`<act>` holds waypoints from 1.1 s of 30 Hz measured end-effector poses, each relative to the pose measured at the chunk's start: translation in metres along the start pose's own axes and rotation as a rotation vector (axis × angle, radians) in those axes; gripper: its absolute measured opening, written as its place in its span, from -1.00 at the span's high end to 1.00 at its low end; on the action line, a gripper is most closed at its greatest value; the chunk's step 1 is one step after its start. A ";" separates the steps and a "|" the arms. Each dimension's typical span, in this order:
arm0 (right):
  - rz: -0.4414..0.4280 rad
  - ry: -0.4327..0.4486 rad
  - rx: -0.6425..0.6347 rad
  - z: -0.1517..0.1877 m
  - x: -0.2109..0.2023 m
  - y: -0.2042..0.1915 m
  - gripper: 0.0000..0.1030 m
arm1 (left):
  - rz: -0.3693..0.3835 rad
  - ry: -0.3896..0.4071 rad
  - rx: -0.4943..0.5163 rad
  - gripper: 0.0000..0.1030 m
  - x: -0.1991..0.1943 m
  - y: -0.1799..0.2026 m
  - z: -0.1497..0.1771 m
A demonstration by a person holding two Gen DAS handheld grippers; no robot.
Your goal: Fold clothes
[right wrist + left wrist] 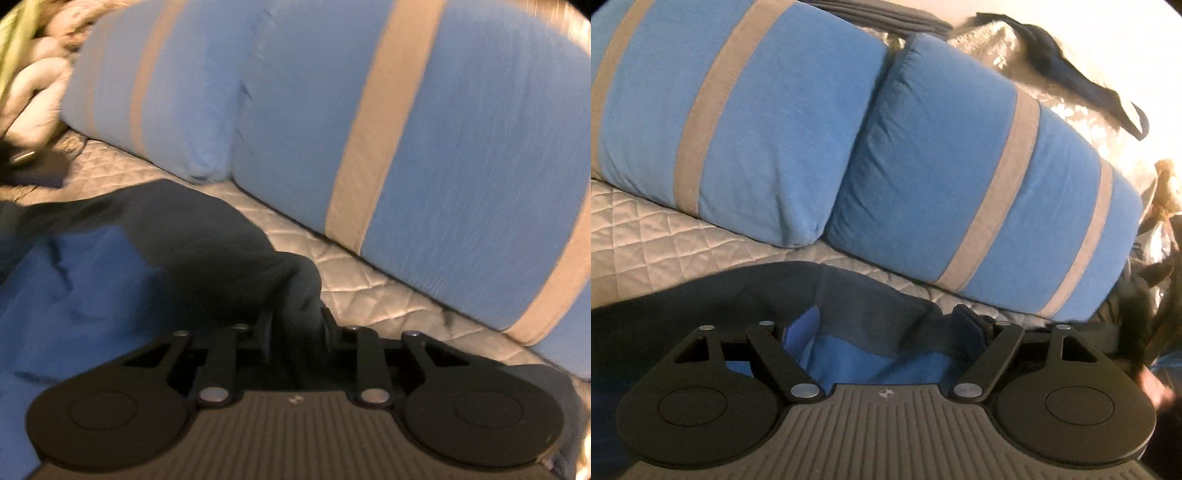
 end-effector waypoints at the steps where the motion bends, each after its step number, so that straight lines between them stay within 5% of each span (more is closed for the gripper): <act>1: 0.009 0.019 -0.029 0.005 -0.014 -0.015 0.51 | 0.000 0.000 -0.006 -0.54 -0.001 -0.001 -0.001; 9: 0.013 0.014 -0.196 0.072 -0.066 -0.114 0.61 | 0.018 0.053 0.029 -0.54 -0.008 0.003 -0.008; 15: 0.010 -0.011 -0.147 0.111 -0.059 -0.132 0.71 | 0.075 0.085 0.099 -0.54 -0.017 0.024 -0.004; 23: -0.005 0.006 -0.095 0.108 -0.054 -0.127 0.61 | 0.099 0.041 0.419 -0.54 0.002 0.075 0.042; 25: -0.013 0.011 -0.098 0.108 -0.054 -0.128 0.11 | 0.063 0.005 0.496 -0.53 0.011 0.078 0.056; 28: -0.048 0.018 -0.117 0.106 -0.055 -0.136 -0.27 | -0.013 -0.072 0.526 -0.53 0.025 0.066 0.071; 33: -0.144 0.087 -0.035 0.093 -0.068 -0.134 -0.47 | -0.079 -0.190 0.485 -0.52 0.038 0.044 0.085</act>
Point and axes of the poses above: each gripper's, at about its wrist camera, not at the fingertips, and x roughly the way its jaws point, y to its right, z to its underside, the point moved 9 cm from there along x, roughly the way its jaws point, and after that the axes turned 6 degrees about -z, right-handed, at the moved point
